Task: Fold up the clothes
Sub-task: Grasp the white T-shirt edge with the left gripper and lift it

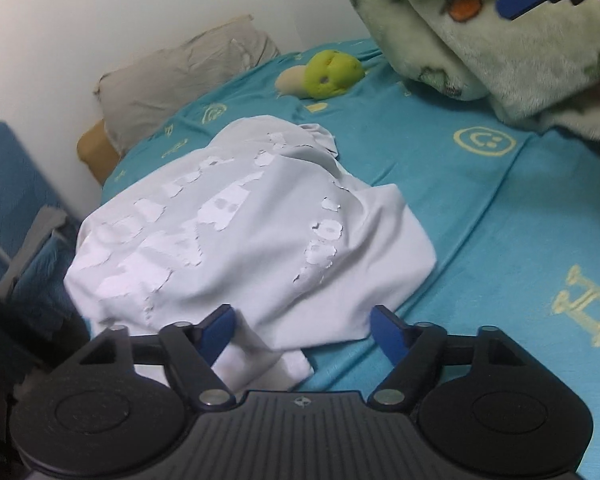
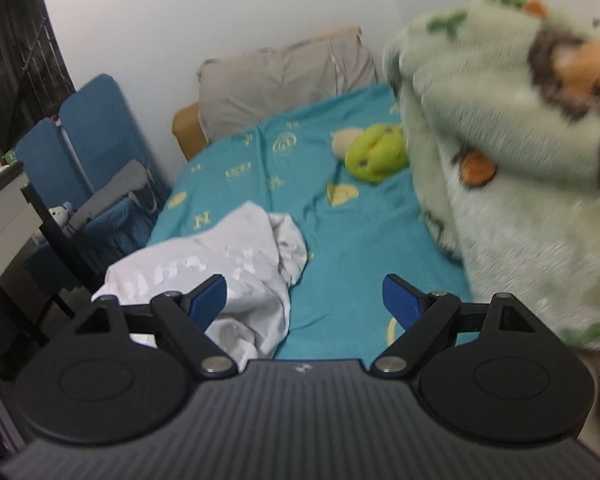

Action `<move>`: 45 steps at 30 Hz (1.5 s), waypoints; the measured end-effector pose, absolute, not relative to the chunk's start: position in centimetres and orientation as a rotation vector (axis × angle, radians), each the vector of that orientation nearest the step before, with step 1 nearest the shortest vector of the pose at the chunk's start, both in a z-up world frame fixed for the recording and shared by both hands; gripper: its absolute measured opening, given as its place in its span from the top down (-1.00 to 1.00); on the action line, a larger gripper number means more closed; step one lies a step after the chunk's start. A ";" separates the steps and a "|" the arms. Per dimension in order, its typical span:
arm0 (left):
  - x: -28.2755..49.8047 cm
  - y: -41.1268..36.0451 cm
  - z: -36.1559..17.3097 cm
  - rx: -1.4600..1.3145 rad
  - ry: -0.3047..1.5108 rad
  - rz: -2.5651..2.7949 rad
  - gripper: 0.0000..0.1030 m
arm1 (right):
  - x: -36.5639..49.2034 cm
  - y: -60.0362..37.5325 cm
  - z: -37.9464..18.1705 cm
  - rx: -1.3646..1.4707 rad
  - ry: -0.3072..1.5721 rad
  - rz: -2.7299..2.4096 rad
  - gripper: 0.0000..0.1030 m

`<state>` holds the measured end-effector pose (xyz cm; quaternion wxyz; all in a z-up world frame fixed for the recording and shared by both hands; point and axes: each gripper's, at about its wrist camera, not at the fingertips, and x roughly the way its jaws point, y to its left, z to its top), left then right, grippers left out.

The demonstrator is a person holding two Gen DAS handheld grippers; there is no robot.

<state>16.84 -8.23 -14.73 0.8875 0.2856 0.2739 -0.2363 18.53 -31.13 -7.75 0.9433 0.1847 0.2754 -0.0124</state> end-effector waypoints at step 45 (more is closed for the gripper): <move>16.8 7.0 -2.8 -0.226 0.363 -0.547 0.87 | 18.4 -24.7 -8.7 0.364 0.611 0.253 0.79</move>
